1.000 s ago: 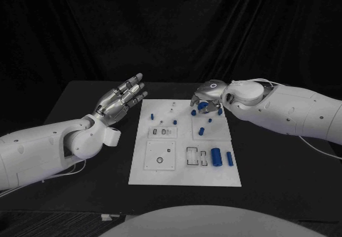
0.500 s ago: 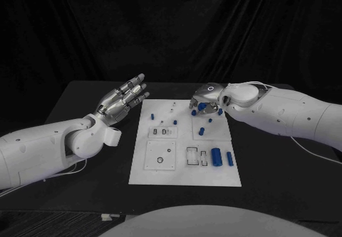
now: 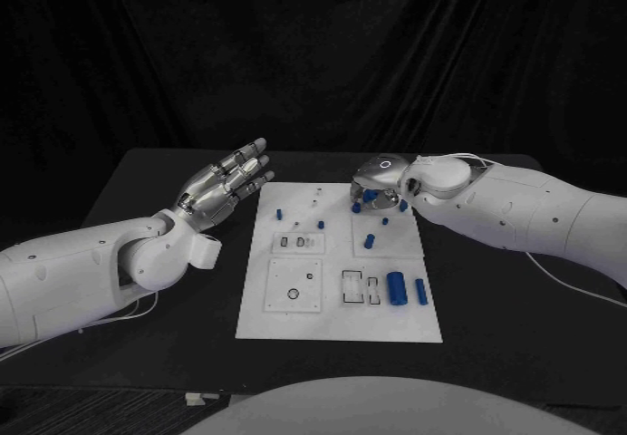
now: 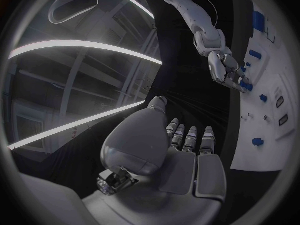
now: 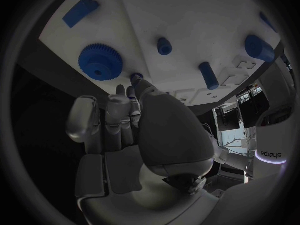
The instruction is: Assemble the parts on the task board
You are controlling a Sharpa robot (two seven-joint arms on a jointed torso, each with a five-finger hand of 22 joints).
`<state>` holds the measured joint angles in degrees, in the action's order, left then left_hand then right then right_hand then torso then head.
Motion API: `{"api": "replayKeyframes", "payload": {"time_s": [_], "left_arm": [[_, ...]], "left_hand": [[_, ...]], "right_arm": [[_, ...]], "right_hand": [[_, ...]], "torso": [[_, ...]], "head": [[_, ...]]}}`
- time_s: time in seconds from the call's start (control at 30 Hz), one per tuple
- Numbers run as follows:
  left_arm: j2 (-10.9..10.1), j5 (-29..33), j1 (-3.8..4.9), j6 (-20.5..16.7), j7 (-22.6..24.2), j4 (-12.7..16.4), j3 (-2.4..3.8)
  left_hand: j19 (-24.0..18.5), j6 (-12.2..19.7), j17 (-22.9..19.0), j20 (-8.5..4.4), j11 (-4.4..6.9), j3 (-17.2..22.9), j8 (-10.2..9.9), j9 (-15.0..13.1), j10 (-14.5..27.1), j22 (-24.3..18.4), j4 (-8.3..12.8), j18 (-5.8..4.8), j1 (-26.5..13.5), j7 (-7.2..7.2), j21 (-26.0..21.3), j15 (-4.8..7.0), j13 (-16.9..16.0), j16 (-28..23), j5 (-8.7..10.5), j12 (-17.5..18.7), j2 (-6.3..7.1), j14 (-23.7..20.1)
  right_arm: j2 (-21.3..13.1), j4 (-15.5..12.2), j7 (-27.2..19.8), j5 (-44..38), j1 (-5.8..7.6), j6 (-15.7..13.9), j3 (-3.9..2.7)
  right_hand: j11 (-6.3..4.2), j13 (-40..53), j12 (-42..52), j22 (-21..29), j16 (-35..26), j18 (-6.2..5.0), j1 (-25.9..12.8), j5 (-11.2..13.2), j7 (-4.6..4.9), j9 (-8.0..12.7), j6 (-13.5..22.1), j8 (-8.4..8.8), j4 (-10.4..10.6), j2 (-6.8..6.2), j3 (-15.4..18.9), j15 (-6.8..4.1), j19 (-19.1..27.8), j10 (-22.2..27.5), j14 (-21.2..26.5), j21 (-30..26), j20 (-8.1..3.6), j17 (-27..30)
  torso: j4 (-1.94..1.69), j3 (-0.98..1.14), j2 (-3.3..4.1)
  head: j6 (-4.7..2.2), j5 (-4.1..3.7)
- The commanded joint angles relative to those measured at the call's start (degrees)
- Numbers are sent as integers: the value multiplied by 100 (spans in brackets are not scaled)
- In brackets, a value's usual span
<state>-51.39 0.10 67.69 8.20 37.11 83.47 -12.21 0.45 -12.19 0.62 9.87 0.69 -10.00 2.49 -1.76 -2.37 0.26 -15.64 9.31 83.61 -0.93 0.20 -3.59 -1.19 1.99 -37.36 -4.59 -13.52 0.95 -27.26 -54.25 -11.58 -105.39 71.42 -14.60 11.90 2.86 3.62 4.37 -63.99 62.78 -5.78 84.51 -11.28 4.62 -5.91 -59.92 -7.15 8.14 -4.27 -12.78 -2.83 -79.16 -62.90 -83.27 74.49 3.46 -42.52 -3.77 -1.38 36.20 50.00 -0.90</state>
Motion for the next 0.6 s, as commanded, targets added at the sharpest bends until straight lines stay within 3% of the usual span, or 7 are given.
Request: {"api": "replayKeyframes", "payload": {"time_s": [0.03,0.33,0.6], "left_arm": [[15,-8,10,95,5,-1,6],[38,-8,8,121,-22,-52,5],[38,-8,5,149,-45,-73,5]], "left_hand": [[12,-6,7,26,-57,46,11,-6,-5,6,6,91,64,-25,24,-24,-8,34,-39,-37,-21,-2],[19,7,7,42,-69,106,8,-4,1,9,33,94,108,-33,29,-32,-7,35,-88,-50,-40,0],[24,13,6,57,-73,179,6,-4,16,11,95,97,166,-41,31,-37,-5,33,-146,-56,-28,-2]], "right_arm": [[13,40,-142,130,-23,-256,-4],[47,99,-199,252,-46,-246,-4],[85,151,-135,268,-65,6,-4]], "right_hand": [[-6,6,-4,-19,23,41,27,-19,13,-32,-81,-34,2,47,-58,-49,-7,-86,-11,28,-35,-20],[-4,7,40,-66,37,48,20,-22,33,-117,-280,-95,20,33,-168,-49,-3,-413,-10,37,-46,-63],[102,-13,-95,-53,-3,46,-42,10,75,-43,74,173,61,-161,-247,21,42,-164,33,-4,2,-41]], "torso": [[-5,-6,8],[-11,-8,9],[-10,-18,10]], "head": [[0,12],[0,17],[0,39]]}}
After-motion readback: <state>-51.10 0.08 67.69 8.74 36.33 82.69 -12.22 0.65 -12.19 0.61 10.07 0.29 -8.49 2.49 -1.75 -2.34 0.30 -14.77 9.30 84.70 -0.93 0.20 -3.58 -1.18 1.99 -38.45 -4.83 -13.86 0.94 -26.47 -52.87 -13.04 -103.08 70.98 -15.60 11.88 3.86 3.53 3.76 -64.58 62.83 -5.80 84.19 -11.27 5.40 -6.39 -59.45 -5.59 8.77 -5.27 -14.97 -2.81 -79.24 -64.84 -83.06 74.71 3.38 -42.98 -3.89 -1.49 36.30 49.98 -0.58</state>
